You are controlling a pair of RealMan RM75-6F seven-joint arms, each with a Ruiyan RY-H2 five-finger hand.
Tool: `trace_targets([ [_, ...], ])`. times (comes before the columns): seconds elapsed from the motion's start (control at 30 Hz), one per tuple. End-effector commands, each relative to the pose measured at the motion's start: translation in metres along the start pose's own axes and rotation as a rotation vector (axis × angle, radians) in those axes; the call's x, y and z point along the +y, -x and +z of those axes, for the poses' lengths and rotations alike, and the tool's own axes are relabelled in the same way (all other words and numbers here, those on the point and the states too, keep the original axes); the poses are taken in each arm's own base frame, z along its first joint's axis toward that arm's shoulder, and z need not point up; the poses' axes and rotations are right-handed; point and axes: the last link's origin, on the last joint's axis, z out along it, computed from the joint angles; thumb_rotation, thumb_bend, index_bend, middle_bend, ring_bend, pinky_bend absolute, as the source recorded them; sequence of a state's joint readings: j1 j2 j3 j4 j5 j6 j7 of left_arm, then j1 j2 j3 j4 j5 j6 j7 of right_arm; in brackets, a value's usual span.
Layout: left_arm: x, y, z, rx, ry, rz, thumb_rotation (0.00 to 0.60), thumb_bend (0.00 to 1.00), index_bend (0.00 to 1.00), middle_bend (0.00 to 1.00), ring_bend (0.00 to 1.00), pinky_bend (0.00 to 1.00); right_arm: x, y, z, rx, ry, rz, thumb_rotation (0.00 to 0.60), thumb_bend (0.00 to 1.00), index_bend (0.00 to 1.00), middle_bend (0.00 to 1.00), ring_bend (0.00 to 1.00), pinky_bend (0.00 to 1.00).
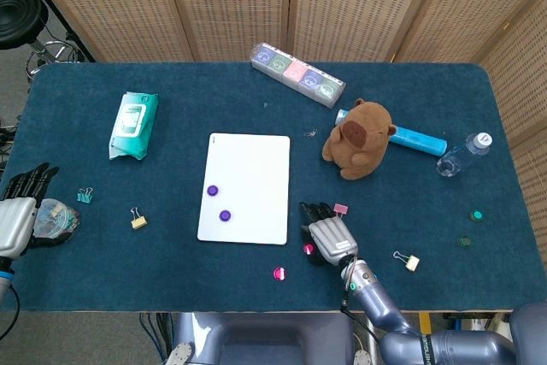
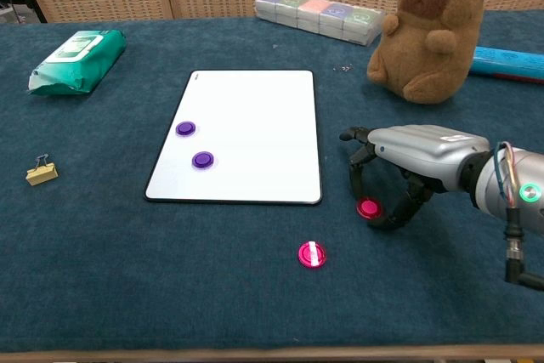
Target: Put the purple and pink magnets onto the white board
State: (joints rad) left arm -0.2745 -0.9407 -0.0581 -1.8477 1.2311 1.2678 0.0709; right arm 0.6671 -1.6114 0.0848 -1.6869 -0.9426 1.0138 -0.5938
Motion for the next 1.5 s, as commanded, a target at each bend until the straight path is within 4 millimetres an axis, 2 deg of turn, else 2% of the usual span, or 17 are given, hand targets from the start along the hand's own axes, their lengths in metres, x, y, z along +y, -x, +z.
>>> trace_targets([
  [0.03,0.0,0.0,0.0,0.0,0.0,0.0,0.6,0.02,0.0,0.0,0.0,0.0,0.0,0.0,0.0,0.001,0.001,0.002,0.6,0.3,0.51,0.0,0.0,0.0],
  [0.47,0.001,0.001,-0.001,-0.006,0.001,0.001,0.6,0.02,0.0,0.0,0.0,0.0,0.001,-0.006,0.0,0.022,-0.003,0.013,0.6,0.32,0.56,0.0,0.0,0.0],
  [0.6,0.001,0.001,-0.001,-0.008,0.002,0.003,0.6,0.02,0.0,0.0,0.0,0.0,-0.005,-0.016,0.006,0.04,-0.019,0.019,0.6,0.33,0.56,0.0,0.0,0.0],
  [0.83,-0.001,0.002,-0.001,-0.011,-0.001,0.009,0.6,0.02,0.0,0.0,0.0,0.0,-0.04,-0.058,0.043,0.098,-0.059,0.032,0.6,0.33,0.56,0.0,0.0,0.0],
  [1.0,-0.001,0.002,0.0,-0.015,-0.001,0.005,0.6,0.02,0.0,0.0,0.0,0.0,-0.055,-0.071,0.066,0.098,-0.05,0.03,0.6,0.33,0.56,0.0,0.0,0.0],
  [1.23,0.0,0.005,0.002,-0.031,0.001,0.007,0.6,0.02,0.0,0.0,0.0,0.0,-0.059,-0.078,0.095,0.088,-0.017,0.03,0.6,0.33,0.57,0.0,0.0,0.0],
  [1.5,-0.001,0.007,0.008,-0.046,-0.012,0.006,0.6,0.02,0.0,0.0,0.0,0.0,-0.054,-0.082,0.124,0.081,0.033,0.039,0.6,0.33,0.57,0.0,0.0,0.0],
])
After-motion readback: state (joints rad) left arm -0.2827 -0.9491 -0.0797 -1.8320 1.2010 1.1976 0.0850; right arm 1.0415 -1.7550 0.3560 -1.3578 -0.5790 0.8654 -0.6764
